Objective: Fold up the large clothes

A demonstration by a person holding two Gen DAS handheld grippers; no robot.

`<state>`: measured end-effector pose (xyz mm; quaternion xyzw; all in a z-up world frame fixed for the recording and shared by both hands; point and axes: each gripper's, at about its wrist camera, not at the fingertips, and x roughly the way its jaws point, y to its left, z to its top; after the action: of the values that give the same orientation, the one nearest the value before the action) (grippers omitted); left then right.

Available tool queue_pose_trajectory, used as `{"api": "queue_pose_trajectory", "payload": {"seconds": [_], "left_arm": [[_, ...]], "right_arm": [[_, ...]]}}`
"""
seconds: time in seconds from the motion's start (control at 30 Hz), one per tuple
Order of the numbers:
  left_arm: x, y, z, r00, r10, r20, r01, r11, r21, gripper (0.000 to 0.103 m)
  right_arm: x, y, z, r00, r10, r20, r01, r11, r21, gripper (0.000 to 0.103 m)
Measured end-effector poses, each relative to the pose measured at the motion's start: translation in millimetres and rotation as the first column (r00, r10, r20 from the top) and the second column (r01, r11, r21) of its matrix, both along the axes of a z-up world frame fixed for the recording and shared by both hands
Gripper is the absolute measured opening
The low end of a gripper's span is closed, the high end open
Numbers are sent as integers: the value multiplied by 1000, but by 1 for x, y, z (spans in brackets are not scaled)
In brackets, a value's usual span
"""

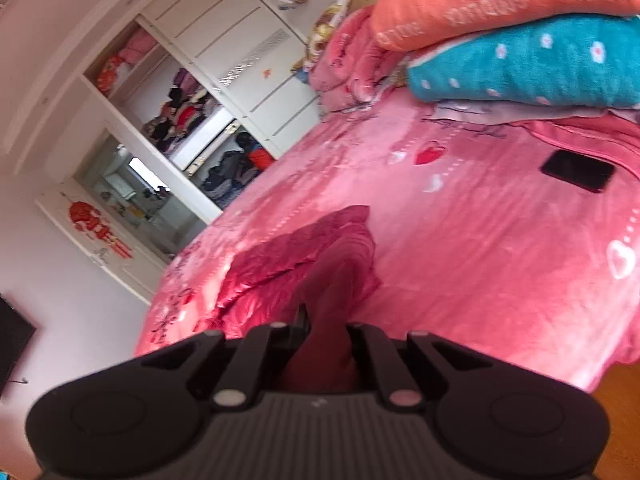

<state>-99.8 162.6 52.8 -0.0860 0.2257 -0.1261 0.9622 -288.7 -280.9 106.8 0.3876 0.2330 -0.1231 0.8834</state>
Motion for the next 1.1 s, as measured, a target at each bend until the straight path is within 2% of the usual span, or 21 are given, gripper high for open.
{"api": "queue_pose_trajectory", "payload": {"seconds": [0.07, 0.17, 0.27, 0.3, 0.33, 0.37, 0.4, 0.47, 0.53, 0.63, 0.73, 0.87, 1.0, 1.1], "left_arm": [[2, -11, -1, 998, -68, -13, 68, 998, 7, 103], [3, -29, 1, 972, -235, -32, 236, 971, 34, 103], [1, -40, 5, 950, -312, -26, 313, 949, 48, 103], [2, -42, 7, 943, -330, -27, 331, 943, 38, 103], [3, -43, 9, 939, -342, -25, 343, 939, 29, 103], [5, -42, 12, 937, -349, -19, 349, 937, 19, 103], [8, -43, 14, 937, -350, -12, 350, 937, 13, 103], [18, -44, 14, 939, -344, -8, 344, 939, 15, 103], [32, -49, 6, 945, -325, -20, 326, 945, 34, 103], [61, -54, -10, 958, -283, -49, 285, 957, 51, 103], [96, -65, -24, 970, -229, -77, 235, 969, 77, 103], [147, -75, -44, 973, -188, -133, 200, 977, 80, 103], [199, -85, -59, 973, -152, -172, 171, 980, 103, 103], [230, -84, -72, 967, -132, -216, 151, 986, 77, 103]], "right_arm": [[-8, -9, -20, 997, -37, -64, 37, 999, 2, 3], [-11, -17, -42, 988, -56, -147, 57, 998, 6, 7], [-22, -25, -54, 976, -65, -210, 64, 998, -11, 12], [-23, -26, -55, 973, -76, -218, 71, 997, -28, 18], [-23, -28, -54, 971, -88, -224, 80, 996, -45, 31], [-28, -29, -51, 966, -109, -234, 94, 993, -76, 38], [-30, -30, -47, 962, -133, -238, 109, 988, -113, 47], [-38, -33, -36, 960, -169, -222, 126, 972, -198, 54], [-39, -35, -24, 962, -192, -195, 135, 954, -269, 71], [-31, -39, -10, 974, -171, -150, 118, 943, -312, 81], [-6, -39, -9, 987, -105, -120, 66, 953, -294, 87], [39, -37, -22, 995, -5, -95, -17, 973, -231, 93], [94, -46, -44, 992, 46, -115, -66, 982, -178, 95], [131, -58, -66, 988, 71, -137, -87, 989, -119, 95]]}}
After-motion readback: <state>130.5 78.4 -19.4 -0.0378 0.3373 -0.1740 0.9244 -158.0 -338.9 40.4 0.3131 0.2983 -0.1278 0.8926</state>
